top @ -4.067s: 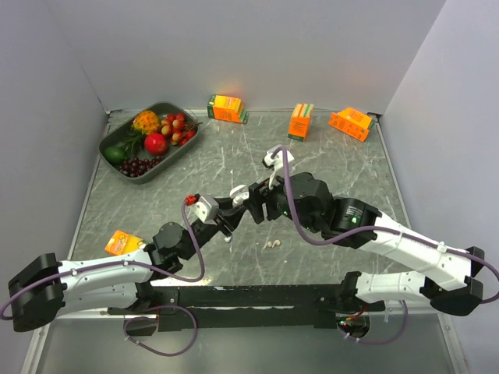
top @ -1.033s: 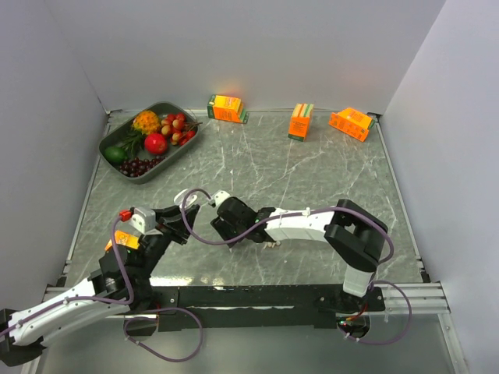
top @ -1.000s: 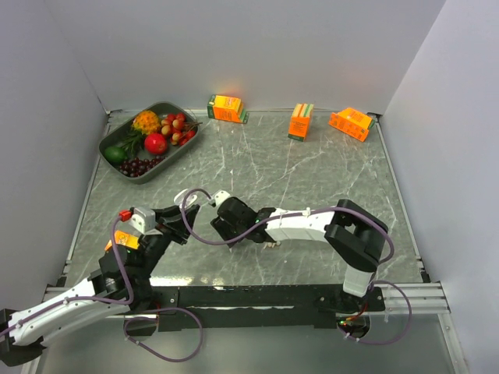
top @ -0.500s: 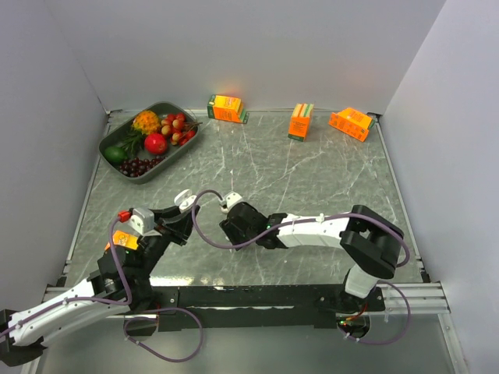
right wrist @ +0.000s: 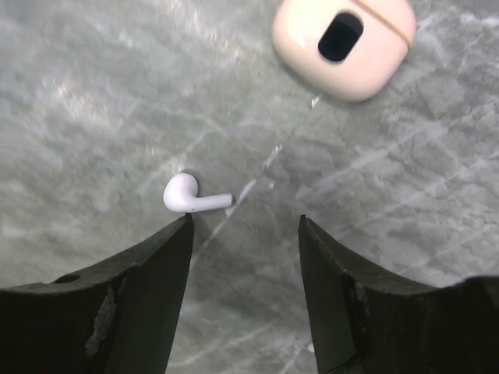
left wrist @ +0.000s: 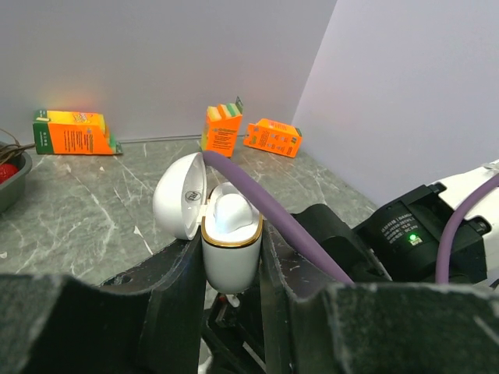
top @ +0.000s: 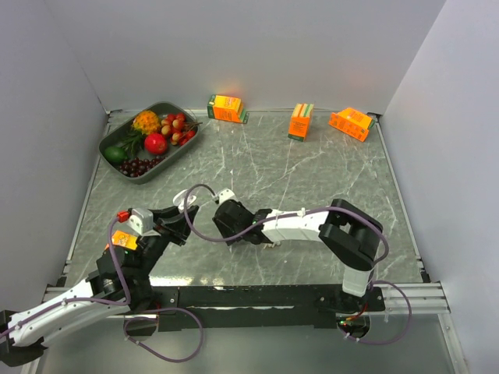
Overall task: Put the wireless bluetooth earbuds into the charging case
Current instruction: Pick up the earbud from the center of the board.
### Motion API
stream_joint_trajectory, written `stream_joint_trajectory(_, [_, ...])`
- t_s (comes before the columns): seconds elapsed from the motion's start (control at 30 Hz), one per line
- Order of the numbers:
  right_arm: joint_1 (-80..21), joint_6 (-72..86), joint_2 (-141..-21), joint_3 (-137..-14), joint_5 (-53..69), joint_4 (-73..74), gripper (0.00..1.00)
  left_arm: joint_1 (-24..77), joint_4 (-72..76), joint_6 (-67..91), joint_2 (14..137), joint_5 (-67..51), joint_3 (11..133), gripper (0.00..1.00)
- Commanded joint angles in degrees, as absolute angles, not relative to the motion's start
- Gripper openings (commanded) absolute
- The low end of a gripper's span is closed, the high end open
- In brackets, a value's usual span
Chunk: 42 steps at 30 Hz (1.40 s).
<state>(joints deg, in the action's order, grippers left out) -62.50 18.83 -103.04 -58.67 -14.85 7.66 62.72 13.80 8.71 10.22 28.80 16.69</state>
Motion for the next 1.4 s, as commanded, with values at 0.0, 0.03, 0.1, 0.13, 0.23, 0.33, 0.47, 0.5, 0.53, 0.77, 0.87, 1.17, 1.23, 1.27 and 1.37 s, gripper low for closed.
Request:
stream_joint_trajectory(0.0, [-62.93, 25.56, -104.94, -63.36, -16.09, 9.93, 0.61, 62.93, 15.03, 8.97, 9.58, 28.3, 19.25, 0.01])
stream_joint_trajectory(0.03, [-62.84, 28.45, -105.29, -64.15, -16.0, 10.8, 0.61, 62.93, 15.03, 8.96, 9.49, 28.3, 19.25, 0.01])
stream_joint_trajectory(0.1, [-62.84, 30.84, -105.12, -64.34, -15.47, 10.64, 0.61, 63.02, 15.2, 8.96, 9.41, 28.39, 19.25, 0.01])
stream_joint_trajectory(0.13, [-62.84, 32.42, -103.99, -63.12, -15.03, 9.85, 0.61, 63.02, 15.21, 8.96, 9.32, 28.48, 19.25, 0.01])
stream_joint_trajectory(0.23, [-62.84, 31.3, -99.86, -58.47, -13.8, 4.15, 0.64, 62.93, 15.21, 8.79, 9.05, 29.0, 19.34, 0.01])
stream_joint_trajectory(0.33, [-62.93, 27.01, -96.69, -55.21, -13.09, 1.67, 0.68, 63.02, 15.47, 8.61, 9.05, 29.97, 19.16, 0.01])
stream_joint_trajectory(0.47, [-62.67, 24.08, -94.04, -51.5, -13.09, 0.26, 0.7, 62.93, 15.91, 9.05, 8.7, 31.99, 18.81, 0.01])
stream_joint_trajectory(0.5, [-62.58, 23.82, -94.3, -51.76, -12.83, 0.26, 0.69, 62.93, 15.65, 9.49, 8.44, 33.21, 18.81, 0.01])
stream_joint_trajectory(0.53, [-62.58, 23.73, -94.48, -52.03, -12.92, 0.26, 0.68, 62.93, 15.64, 9.67, 8.18, 34.01, 18.72, 0.01])
stream_joint_trajectory(0.77, [-62.58, 17.32, -97.99, -54.05, -9.23, -5.53, 0.61, 62.93, 11.96, 10.37, 3.35, 41.83, 19.42, 0.01])
stream_joint_trajectory(0.87, [-62.58, 14.51, -99.49, -55.98, -8.61, -5.63, 0.59, 62.93, 8.45, 10.98, 2.47, 46.22, 20.82, 0.01])
stream_joint_trajectory(1.17, [-62.4, 10.99, -105.29, -62.22, -7.47, -2.65, 0.59, 62.93, 3.87, 11.95, 0.09, 53.78, 21.8, 0.01])
stream_joint_trajectory(1.23, [-62.4, 10.64, -105.99, -62.58, -7.73, -2.2, 0.59, 62.93, 3.17, 12.39, 0.18, 54.4, 22.06, 0.01])
stream_joint_trajectory(1.27, [-62.4, 10.37, -106.61, -63.1, -7.82, -1.68, 0.58, 62.93, 2.64, 12.39, 0.18, 55.01, 22.15, 0.01])
stream_joint_trajectory(1.37, [-62.31, 10.2, -107.49, -63.81, -8.7, -0.62, 0.58, 63.02, 2.29, 12.31, 0.17, 55.46, 22.41, 0.01])
